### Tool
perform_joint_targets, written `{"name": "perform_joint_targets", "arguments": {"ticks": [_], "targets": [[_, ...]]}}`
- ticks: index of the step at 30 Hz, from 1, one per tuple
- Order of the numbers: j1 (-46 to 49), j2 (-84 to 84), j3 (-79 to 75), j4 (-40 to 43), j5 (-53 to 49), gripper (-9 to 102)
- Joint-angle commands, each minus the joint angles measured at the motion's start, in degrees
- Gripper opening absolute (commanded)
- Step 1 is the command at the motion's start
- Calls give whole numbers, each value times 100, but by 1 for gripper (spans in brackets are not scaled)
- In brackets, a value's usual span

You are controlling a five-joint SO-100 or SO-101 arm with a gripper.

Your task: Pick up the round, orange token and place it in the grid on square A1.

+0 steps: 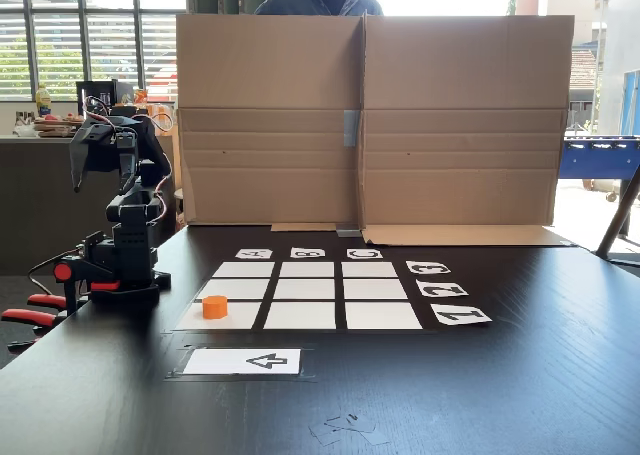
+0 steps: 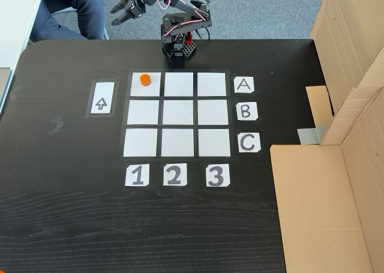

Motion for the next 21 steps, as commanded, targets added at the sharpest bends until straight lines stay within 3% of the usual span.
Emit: {"name": "perform_joint_targets", "arguments": {"ticks": [1, 21], "targets": [[343, 334, 422, -18, -18, 11], [896, 1230, 2417, -123, 18, 5]]}}
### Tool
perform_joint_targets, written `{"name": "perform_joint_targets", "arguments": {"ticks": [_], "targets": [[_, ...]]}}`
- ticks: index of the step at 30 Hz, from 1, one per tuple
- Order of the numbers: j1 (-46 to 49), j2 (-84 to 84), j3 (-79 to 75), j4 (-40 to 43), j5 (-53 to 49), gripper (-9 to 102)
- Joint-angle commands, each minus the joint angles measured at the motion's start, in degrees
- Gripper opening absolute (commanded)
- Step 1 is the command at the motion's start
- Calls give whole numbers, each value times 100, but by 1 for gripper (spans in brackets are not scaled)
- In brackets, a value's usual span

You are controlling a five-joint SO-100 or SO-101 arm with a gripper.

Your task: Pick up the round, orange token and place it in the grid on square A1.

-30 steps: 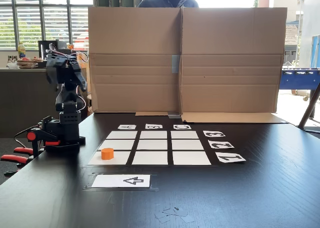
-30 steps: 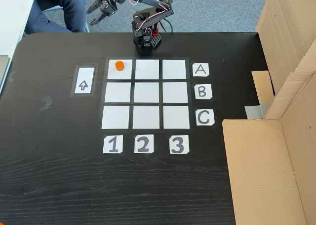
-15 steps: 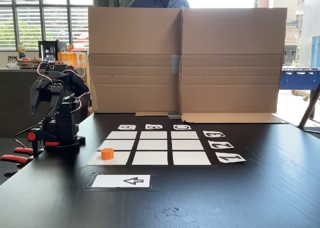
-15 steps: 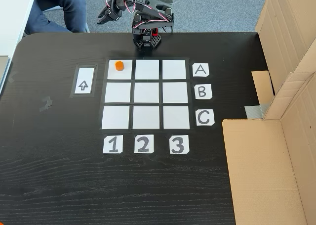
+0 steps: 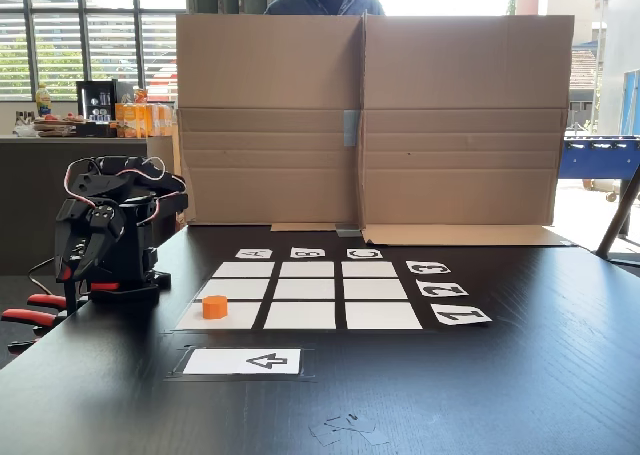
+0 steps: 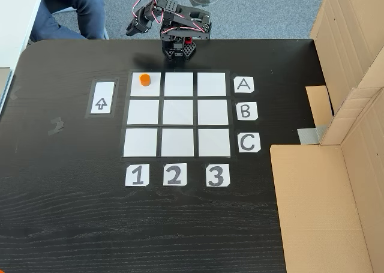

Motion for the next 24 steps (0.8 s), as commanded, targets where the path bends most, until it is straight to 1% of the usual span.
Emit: {"name": "perform_joint_targets", "arguments": {"ticks": [1, 9, 24], "targets": [[44, 158, 167, -70, 26, 5], [97, 677, 835, -176, 26, 3], [62, 861, 914, -132, 26, 0]]}}
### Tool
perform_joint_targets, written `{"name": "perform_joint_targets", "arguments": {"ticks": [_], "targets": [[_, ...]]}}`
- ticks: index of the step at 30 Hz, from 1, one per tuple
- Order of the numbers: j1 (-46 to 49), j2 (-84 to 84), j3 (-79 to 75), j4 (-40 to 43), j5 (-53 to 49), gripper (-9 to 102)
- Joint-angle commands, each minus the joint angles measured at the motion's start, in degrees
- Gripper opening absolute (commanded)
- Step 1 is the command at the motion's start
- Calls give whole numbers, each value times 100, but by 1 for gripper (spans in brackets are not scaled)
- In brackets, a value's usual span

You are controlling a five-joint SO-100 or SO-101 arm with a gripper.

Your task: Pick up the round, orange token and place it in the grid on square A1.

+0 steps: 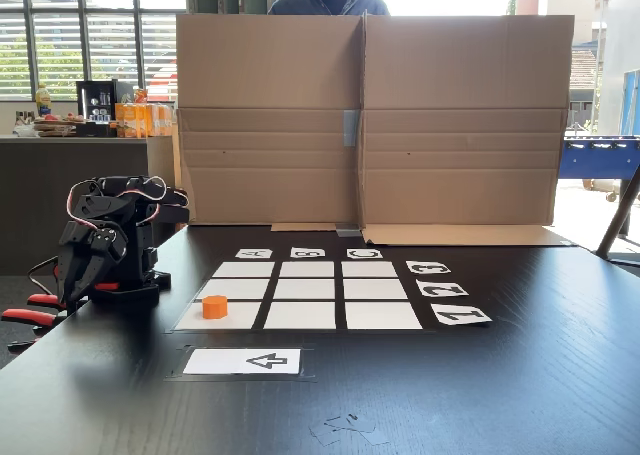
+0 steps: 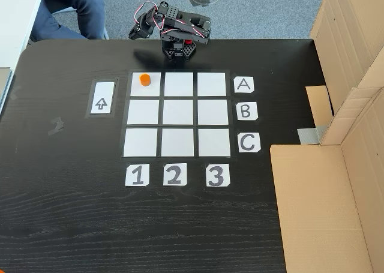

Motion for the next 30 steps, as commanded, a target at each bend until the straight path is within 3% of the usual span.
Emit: {"name": "perform_joint_targets", "arguments": {"ticks": [1, 30], "targets": [[9, 9, 9, -35, 26, 0], [88, 18, 18, -35, 35, 0]]}}
